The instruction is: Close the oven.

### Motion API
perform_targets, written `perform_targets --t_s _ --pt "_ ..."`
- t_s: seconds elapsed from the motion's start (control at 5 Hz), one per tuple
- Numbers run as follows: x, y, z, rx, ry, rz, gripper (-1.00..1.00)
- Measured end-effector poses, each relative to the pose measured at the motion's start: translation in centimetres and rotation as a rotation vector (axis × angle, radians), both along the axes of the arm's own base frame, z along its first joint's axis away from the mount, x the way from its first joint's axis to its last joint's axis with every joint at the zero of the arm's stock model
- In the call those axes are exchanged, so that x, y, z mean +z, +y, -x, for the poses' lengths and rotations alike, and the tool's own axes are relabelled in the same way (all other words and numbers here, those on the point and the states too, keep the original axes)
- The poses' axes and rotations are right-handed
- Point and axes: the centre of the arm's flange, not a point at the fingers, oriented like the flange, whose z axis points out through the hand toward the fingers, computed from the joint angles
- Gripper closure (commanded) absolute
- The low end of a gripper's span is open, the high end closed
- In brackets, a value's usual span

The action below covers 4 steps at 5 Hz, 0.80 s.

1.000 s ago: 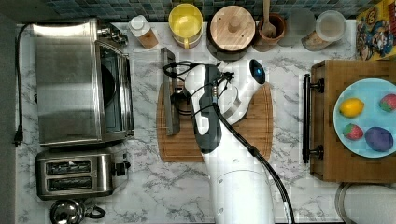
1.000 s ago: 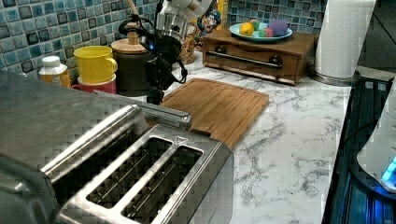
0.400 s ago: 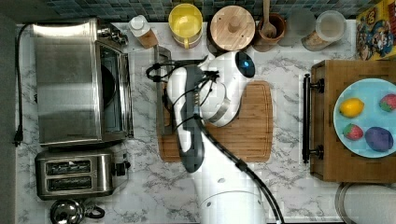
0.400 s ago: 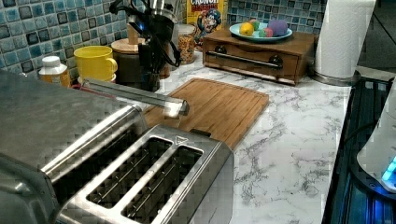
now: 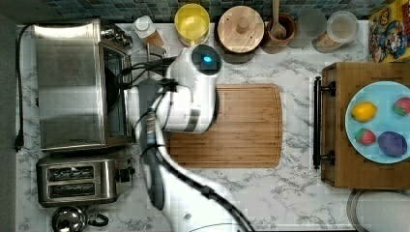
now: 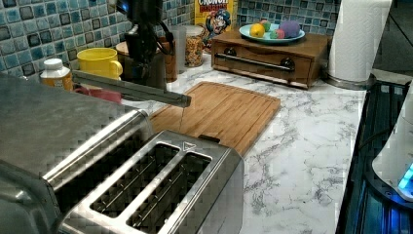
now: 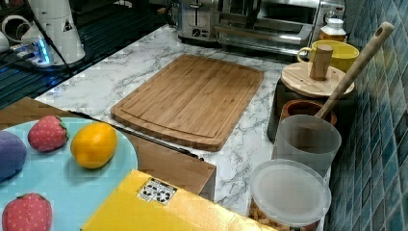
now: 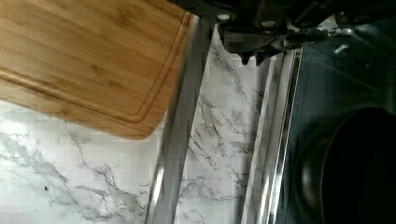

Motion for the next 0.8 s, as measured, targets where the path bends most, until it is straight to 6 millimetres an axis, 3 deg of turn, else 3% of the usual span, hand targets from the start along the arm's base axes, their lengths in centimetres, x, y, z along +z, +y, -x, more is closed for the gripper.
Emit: perform_targets --t_s 0.4,0.8 --pt "3.4 10.5 1.3 0.004 -0.119 0.121 1.0" --pt "5.1 17.8 6.2 -0.112 -0.325 0.278 1.0"
